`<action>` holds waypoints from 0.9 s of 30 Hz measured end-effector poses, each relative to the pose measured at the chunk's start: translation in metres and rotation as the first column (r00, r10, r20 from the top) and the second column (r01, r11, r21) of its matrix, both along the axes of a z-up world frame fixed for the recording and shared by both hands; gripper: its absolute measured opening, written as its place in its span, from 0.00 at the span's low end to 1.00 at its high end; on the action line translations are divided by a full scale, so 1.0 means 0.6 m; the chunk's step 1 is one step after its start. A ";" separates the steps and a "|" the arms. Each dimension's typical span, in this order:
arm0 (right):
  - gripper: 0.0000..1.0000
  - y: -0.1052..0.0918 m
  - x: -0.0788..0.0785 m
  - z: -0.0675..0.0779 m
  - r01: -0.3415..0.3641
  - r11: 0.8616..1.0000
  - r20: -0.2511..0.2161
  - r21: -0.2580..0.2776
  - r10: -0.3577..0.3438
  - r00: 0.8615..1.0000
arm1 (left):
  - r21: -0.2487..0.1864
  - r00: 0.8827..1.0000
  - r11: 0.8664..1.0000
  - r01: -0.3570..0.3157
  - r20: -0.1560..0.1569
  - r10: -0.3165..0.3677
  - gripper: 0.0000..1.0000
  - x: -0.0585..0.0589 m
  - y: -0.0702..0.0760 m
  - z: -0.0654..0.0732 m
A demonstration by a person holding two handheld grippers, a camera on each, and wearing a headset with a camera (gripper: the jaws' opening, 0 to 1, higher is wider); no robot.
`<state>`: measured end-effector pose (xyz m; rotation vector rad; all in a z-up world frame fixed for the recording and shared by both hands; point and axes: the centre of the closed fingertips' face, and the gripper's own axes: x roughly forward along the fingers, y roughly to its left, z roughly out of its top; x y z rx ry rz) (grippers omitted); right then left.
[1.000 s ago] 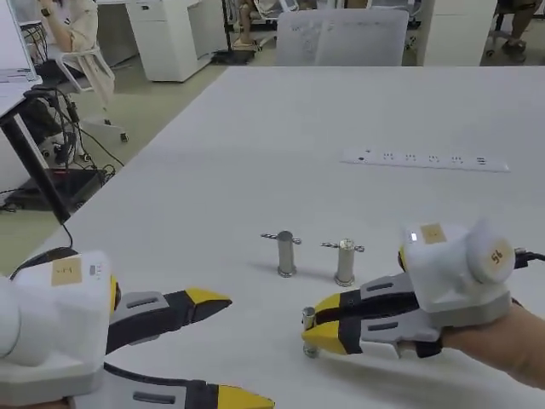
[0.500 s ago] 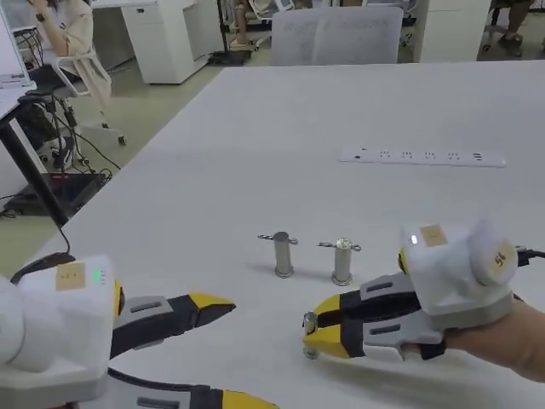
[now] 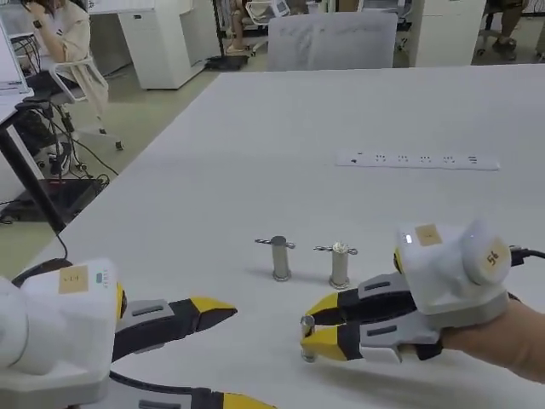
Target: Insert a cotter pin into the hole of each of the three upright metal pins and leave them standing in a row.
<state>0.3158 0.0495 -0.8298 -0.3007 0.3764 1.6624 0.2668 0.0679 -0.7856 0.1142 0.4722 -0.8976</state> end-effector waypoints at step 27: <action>0.14 -0.039 0.009 0.002 0.066 0.997 -0.006 -0.038 -0.066 0.998 | -0.008 1.000 1.000 0.011 0.012 -0.011 0.65 0.002 -0.004 0.007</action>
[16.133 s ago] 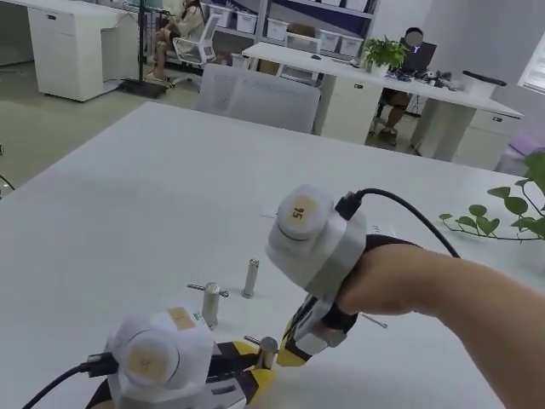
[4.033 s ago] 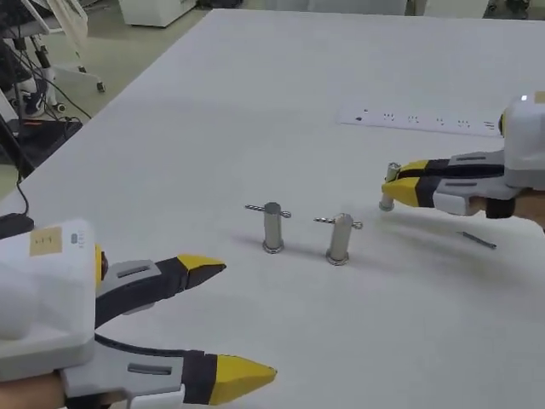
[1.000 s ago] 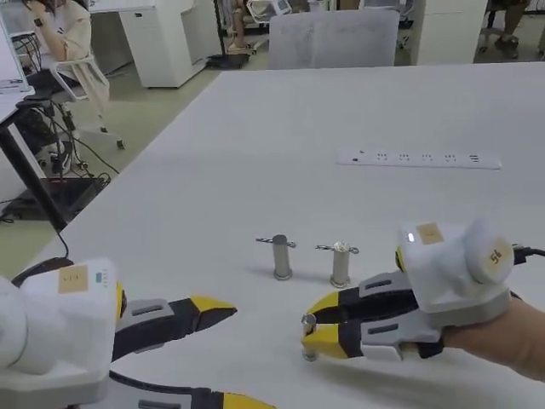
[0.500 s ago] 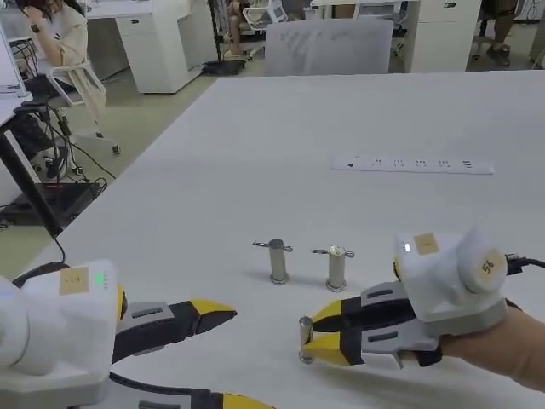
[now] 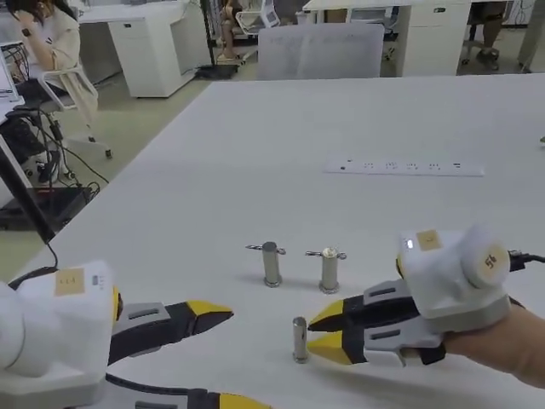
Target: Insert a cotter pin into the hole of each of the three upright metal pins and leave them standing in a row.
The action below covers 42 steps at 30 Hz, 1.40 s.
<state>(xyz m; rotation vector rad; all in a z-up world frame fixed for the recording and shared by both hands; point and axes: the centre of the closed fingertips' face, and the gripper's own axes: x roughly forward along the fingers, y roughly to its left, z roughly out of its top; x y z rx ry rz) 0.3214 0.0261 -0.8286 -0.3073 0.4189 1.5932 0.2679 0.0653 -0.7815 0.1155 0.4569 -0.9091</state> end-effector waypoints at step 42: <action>0.15 -0.286 0.225 0.057 0.430 0.842 0.161 -0.324 -0.399 0.903 | -0.111 0.997 0.993 -0.037 0.060 0.044 0.66 0.008 0.007 0.021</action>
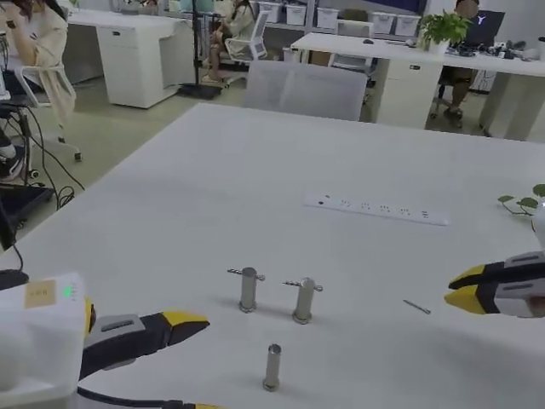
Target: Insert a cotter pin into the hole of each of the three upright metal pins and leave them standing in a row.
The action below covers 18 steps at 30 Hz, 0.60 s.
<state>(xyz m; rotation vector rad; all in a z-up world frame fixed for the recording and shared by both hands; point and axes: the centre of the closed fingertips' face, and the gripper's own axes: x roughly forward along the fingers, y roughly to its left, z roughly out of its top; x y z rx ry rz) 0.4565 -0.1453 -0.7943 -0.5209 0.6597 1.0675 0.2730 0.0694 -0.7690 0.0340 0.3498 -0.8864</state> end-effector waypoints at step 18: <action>0.14 0.011 0.046 -0.090 -0.082 0.967 -0.098 -0.242 0.060 0.993 | 0.000 0.999 0.999 -0.041 -0.026 0.041 0.66 -0.009 0.021 -0.013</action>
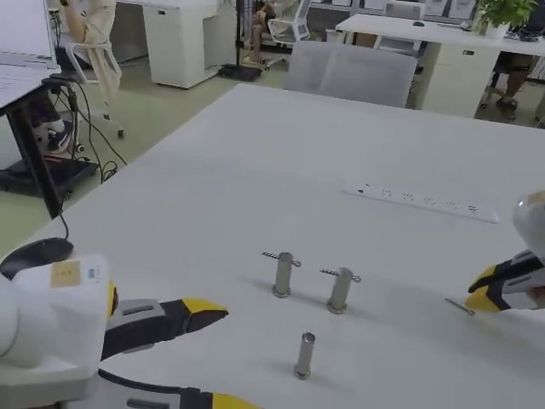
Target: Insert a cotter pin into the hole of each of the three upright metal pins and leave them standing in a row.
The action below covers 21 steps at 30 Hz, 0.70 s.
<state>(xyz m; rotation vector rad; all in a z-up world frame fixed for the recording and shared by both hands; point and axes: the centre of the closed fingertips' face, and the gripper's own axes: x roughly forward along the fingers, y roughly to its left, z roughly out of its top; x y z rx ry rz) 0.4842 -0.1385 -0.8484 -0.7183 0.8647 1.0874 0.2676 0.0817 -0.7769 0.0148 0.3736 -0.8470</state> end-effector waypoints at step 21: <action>0.11 -0.007 0.000 -0.030 -0.050 0.986 -0.056 -0.162 0.042 0.998 | -0.013 1.000 1.000 -0.010 -0.013 0.010 0.64 -0.001 0.003 -0.008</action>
